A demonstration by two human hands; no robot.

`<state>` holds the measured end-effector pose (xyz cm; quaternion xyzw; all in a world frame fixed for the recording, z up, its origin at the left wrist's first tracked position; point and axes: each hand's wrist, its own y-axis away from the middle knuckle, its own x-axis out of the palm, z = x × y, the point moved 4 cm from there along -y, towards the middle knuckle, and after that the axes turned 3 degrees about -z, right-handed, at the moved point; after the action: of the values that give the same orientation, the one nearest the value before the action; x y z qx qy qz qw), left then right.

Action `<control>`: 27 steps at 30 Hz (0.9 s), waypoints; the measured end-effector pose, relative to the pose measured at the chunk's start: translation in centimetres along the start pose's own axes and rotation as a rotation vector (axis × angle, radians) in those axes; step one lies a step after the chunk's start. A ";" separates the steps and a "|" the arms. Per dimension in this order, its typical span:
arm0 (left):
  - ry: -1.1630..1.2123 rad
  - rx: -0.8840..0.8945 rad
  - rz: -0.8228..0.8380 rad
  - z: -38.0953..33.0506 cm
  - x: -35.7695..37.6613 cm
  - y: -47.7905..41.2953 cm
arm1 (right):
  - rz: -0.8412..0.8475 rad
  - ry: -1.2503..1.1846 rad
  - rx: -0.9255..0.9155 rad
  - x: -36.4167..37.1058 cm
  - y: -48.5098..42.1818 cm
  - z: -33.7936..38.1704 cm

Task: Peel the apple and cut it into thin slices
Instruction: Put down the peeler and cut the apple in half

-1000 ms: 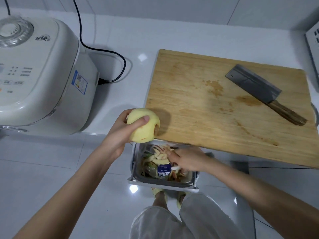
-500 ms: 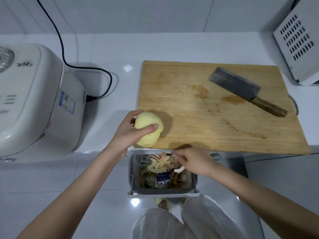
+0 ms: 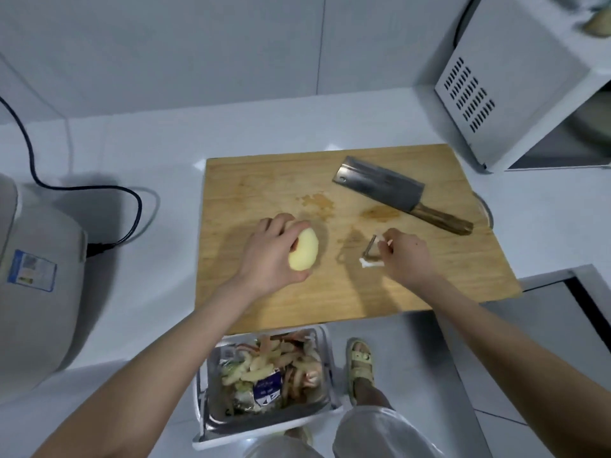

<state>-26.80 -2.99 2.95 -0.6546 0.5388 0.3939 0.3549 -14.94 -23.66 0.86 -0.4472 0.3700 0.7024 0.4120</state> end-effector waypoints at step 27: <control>0.627 -0.641 -0.193 -5.7 6.2 -7.2 | 0.148 0.180 -0.390 -4.0 -12.0 -9.4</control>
<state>-18.32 -9.47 0.19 -0.8662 0.4077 0.2888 -0.0105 0.08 -28.38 -0.31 -0.5508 0.2944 0.7462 0.2303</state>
